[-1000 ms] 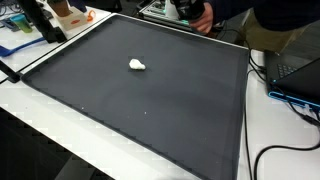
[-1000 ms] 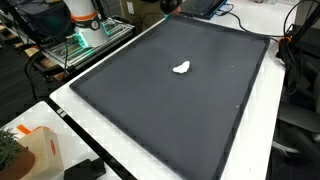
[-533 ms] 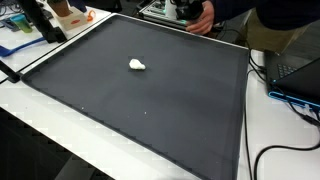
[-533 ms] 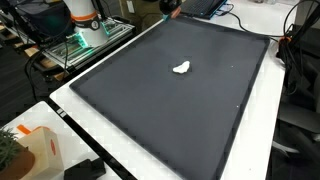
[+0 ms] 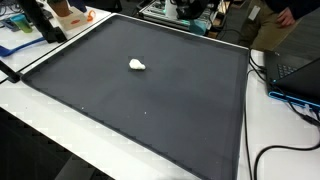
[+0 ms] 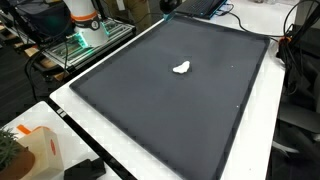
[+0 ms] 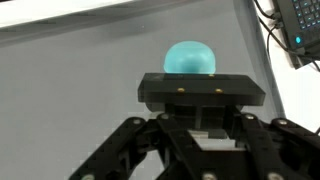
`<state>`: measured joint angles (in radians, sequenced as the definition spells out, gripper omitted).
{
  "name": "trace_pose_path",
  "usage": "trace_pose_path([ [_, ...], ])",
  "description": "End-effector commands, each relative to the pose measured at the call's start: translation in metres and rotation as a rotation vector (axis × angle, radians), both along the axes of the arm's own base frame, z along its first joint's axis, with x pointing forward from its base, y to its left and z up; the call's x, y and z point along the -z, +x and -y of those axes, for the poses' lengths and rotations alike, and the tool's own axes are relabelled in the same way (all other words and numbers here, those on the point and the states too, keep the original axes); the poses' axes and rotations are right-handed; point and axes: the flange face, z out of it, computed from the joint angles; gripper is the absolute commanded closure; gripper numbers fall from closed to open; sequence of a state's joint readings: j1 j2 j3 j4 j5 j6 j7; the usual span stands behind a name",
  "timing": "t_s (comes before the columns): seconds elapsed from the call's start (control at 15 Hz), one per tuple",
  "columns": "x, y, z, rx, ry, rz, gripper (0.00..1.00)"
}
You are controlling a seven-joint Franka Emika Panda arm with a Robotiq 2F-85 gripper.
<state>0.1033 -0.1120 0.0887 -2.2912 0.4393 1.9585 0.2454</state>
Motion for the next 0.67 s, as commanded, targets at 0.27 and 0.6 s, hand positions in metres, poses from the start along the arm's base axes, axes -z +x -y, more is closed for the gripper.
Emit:
trace_pose_path([
  [0.27,-0.027,0.007,0.010,-0.087,-0.088,0.167,0.77],
  [0.6,-0.076,-0.005,0.012,-0.287,-0.268,0.271,0.77],
])
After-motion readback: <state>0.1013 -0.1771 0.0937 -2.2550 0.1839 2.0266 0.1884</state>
